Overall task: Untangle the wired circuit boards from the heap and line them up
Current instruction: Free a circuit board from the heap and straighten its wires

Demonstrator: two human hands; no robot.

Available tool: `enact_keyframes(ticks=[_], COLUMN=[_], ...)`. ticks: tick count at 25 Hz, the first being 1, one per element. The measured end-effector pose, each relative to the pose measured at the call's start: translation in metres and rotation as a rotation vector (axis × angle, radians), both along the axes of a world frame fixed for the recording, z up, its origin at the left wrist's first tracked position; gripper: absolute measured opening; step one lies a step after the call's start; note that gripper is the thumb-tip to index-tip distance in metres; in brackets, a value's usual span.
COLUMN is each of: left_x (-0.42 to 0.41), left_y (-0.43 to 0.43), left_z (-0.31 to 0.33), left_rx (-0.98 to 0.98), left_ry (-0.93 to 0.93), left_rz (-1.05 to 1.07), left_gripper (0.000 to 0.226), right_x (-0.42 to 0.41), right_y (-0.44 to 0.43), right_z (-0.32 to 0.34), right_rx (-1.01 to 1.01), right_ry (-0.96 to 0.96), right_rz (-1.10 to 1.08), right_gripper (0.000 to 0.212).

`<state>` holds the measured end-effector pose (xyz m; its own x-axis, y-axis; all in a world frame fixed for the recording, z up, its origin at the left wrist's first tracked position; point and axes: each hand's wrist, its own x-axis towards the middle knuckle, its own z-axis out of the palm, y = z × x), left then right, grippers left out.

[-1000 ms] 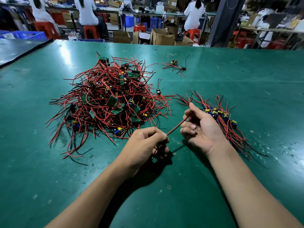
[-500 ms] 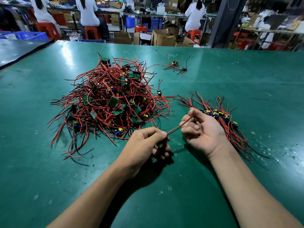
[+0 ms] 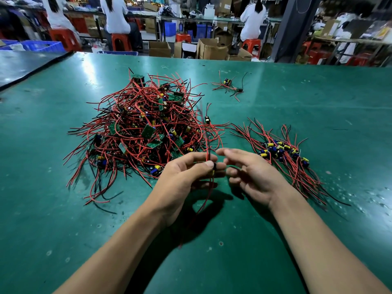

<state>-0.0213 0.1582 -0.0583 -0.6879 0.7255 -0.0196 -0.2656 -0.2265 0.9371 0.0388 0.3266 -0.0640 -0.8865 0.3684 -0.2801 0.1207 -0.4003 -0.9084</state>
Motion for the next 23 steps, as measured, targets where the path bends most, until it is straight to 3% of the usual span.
enact_keyframes(ticks=[2,7,13,17,21,23], left_x=[0.000,-0.002,-0.006,-0.003,-0.002,-0.001], left_y=[0.000,-0.001,-0.002,0.000,-0.002,-0.001], left_z=[0.001,0.003,0.002,0.001,-0.005,-0.006], left_rx=[0.044,0.027,0.050,0.048,-0.032,-0.060], left_ry=[0.025,0.108,0.066,0.136,0.229,0.158], left_rz=[0.036,0.170,0.250,0.308,0.270,0.213], left_gripper=[0.020,0.026,0.035,0.031,0.035,0.021], right_x=[0.002,0.005,-0.001,-0.004,0.000,0.004], right_y=[-0.009,-0.015,-0.025,-0.026,-0.019,-0.012], right_z=[-0.003,-0.002,-0.001,-0.002,0.005,0.008], right_rx=[0.107,0.173,0.148,0.130,-0.034,-0.078], right_ry=[0.035,0.132,0.248,0.274,0.256,0.227], right_rz=[0.149,0.368,0.227,0.099,0.084,0.122], right_gripper=[0.012,0.040,0.018,0.015,0.014,0.018])
